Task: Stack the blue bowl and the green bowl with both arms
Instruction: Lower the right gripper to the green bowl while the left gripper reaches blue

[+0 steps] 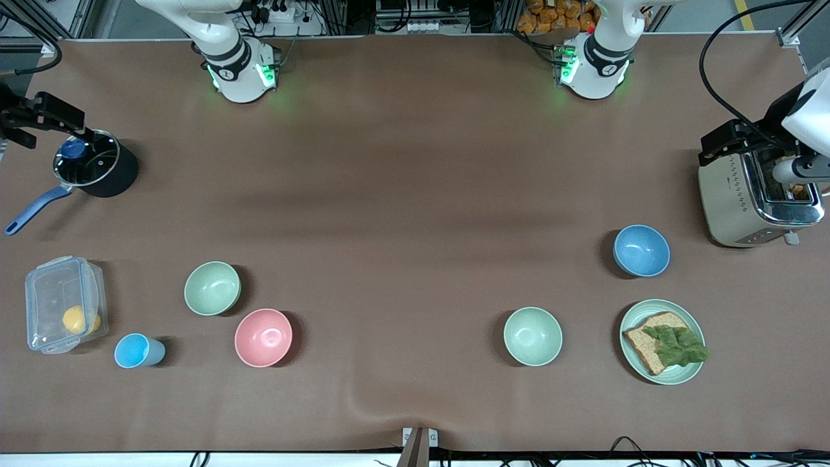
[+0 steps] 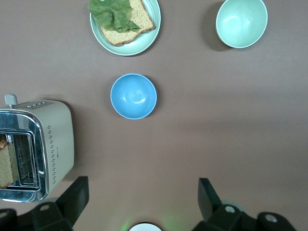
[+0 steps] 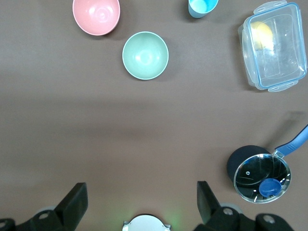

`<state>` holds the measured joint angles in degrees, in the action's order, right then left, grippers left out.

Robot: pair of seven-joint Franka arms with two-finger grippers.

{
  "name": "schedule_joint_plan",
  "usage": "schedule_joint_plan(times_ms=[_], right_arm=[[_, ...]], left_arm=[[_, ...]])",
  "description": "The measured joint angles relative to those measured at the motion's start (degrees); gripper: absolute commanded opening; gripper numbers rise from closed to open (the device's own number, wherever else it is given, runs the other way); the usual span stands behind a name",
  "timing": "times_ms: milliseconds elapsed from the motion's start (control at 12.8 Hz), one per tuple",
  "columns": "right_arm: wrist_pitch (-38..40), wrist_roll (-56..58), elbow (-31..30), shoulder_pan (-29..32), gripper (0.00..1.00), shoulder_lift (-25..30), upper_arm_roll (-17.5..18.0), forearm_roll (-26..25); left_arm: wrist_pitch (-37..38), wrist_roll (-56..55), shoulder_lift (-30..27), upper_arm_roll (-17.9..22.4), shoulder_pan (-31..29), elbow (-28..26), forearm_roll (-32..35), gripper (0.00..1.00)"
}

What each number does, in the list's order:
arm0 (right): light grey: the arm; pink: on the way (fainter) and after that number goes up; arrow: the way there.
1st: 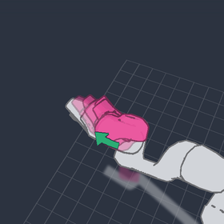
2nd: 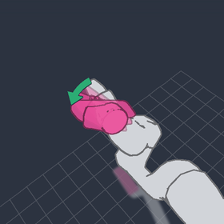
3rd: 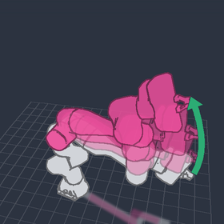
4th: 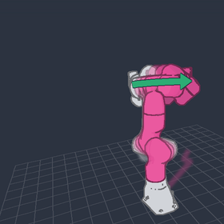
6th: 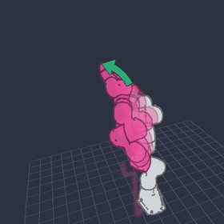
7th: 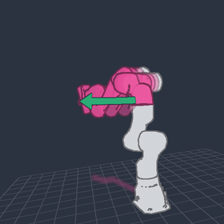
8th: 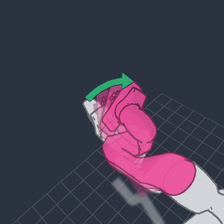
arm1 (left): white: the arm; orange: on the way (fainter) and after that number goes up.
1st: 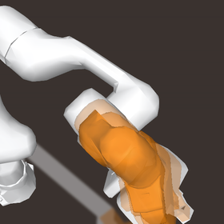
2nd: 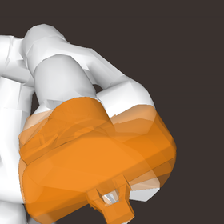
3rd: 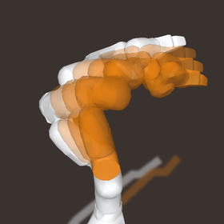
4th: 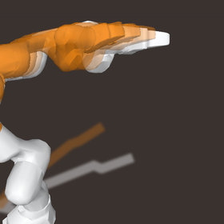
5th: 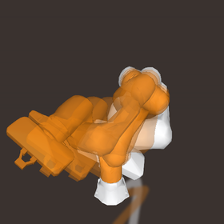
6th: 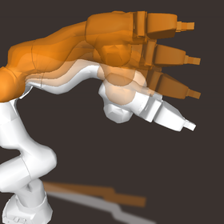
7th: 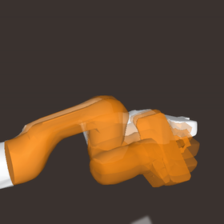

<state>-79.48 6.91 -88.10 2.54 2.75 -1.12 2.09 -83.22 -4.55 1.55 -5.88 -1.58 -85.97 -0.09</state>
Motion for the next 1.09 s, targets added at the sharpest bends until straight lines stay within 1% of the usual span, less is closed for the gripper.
schedule_joint_plan(times_ms=[312,468,546,702,858,936,1092], right_arm=[[0.03,0.0,0.0,0.0,1.0,0.0,0.0,0.0],[0.07,0.0,-0.11,0.0,1.0,0.0,-0.01,0.0],[0.07,0.0,-0.31,0.0,1.0,-0.03,-0.02,0.0],[-0.02,0.0,-1.38,0.0,1.0,-0.19,-0.07,0.04],[-2.0,0.0,-4.21,0.02,1.0,-0.89,-0.13,0.83],[-3.99,0.0,-6.03,0.02,1.0,-1.73,-0.13,1.41],[-7.33,0.0,-8.57,0.02,1.0,-5.1,-0.05,1.7]], left_arm=[[0.03,-0.19,0.38,0.87,-0.12,-0.08,0.0,1.0],[-0.13,-0.16,2.71,2.01,-0.41,-0.18,0.0,1.0],[-1.26,-0.16,4.94,2.17,-0.59,-0.28,0.25,1.0],[-6.48,-0.16,10.43,2.28,-1.69,-0.79,1.71,1.0],[-12.44,-0.11,16.23,2.41,-4.28,-2.51,2.18,1.0],[-15.99,0.14,18.92,2.45,-5.48,-3.94,3.0,1.0],[-20.37,0.17,24.3,2.44,-6.33,-5.8,7.33,1.0]])
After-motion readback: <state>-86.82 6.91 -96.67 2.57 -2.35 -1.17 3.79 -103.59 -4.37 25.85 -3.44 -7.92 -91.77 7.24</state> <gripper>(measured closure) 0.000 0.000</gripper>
